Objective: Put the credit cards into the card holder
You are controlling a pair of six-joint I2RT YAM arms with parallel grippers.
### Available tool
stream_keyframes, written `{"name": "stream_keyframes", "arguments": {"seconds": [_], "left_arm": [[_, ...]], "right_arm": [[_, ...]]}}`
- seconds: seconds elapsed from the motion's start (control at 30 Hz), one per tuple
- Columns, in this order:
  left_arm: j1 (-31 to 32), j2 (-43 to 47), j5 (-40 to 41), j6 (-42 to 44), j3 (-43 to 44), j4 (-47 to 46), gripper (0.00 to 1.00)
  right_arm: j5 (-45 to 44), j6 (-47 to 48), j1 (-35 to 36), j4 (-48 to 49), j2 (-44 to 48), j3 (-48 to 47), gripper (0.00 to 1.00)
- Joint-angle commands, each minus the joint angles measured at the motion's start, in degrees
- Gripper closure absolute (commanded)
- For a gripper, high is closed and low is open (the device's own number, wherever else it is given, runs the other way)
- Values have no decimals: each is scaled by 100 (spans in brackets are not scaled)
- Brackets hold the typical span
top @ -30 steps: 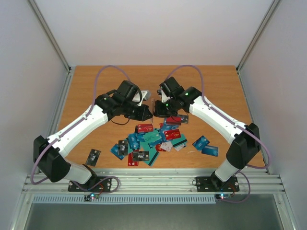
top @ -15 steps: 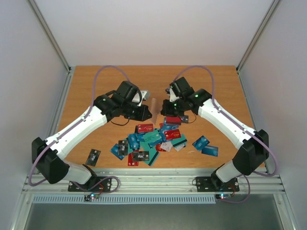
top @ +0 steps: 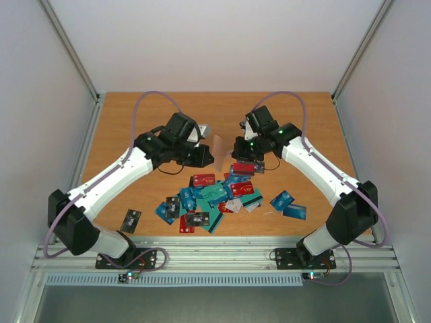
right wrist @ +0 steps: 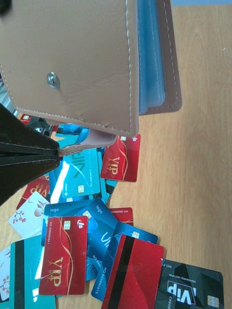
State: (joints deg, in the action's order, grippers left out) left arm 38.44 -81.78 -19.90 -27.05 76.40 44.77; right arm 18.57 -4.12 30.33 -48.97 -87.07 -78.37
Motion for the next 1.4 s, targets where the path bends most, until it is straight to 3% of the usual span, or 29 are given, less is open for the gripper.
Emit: {"name": "stream_keyframes", "arguments": {"seconds": [0.0, 0.27, 0.6, 0.67, 0.7, 0.9, 0.97, 1.37], "left_arm": [[-214, -312, 30, -218, 197, -626, 100], [-916, -1073, -672, -528, 10, -1367, 100], [-1457, -2214, -995, -469, 58, -1434, 97], [-1547, -2407, -996, -415, 49, -1374, 93], [-1577, -2497, -961, -360, 47, -1330, 86], [-1600, -2901, -119, 435, 385, -460, 31], [-1567, -2839, 127, 628, 439, -299, 20], [-638, -2496, 658, 1559, 290, -946, 16]], "right_arm": [[161, 54, -133, 146, -305, -292, 99], [330, 122, -290, 183, -1283, -1017, 99], [470, 119, -326, 148, -2298, -1562, 99], [503, 122, -330, 195, -2425, -1538, 99], [516, 120, -324, 221, -2486, -1514, 99], [683, 128, -348, 392, -2894, -1414, 99], [706, 148, -352, 421, -2961, -1403, 99], [1324, -168, -622, 659, -2806, -1380, 99]]}}
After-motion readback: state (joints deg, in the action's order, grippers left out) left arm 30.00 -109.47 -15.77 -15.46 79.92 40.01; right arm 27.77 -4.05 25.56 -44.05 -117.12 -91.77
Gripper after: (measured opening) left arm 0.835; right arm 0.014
